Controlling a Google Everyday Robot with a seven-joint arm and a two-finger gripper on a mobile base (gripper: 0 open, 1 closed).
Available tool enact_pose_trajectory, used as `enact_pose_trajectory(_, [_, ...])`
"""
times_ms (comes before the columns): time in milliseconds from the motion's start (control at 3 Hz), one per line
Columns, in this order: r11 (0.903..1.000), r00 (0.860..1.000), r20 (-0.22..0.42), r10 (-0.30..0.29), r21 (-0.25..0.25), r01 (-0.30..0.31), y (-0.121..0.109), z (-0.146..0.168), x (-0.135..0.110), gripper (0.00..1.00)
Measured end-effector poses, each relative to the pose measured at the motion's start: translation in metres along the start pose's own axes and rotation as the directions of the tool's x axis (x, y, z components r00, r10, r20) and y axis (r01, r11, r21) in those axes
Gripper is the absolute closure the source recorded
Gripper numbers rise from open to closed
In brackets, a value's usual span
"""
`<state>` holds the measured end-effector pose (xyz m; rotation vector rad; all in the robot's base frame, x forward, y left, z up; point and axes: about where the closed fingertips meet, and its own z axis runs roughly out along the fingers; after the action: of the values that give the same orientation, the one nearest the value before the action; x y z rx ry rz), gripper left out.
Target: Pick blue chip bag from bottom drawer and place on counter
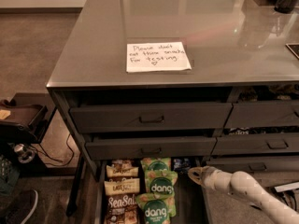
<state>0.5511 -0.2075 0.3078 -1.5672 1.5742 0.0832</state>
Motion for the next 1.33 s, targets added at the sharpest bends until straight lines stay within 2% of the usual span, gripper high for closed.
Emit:
enact_pose_trajectory(333, [0.9988,0.999,-0.039,-0.026,0.041,0.028,0.002,0.015,0.021,1.00])
enact_pose_trajectory(667, [0.9978,0.993,-0.099,-0.059,0.025,0.062,0.008,0.038,0.045,1.00])
enact_pose_trajectory(1000, [0.9974,0.992,-0.103,-0.067,0.017,0.069,0.009,0.042,0.045,1.00])
enact_pose_trajectory(1333, [0.9942,0.984,-0.143,-0.104,0.009,0.107,0.018,0.051,0.065,1.00])
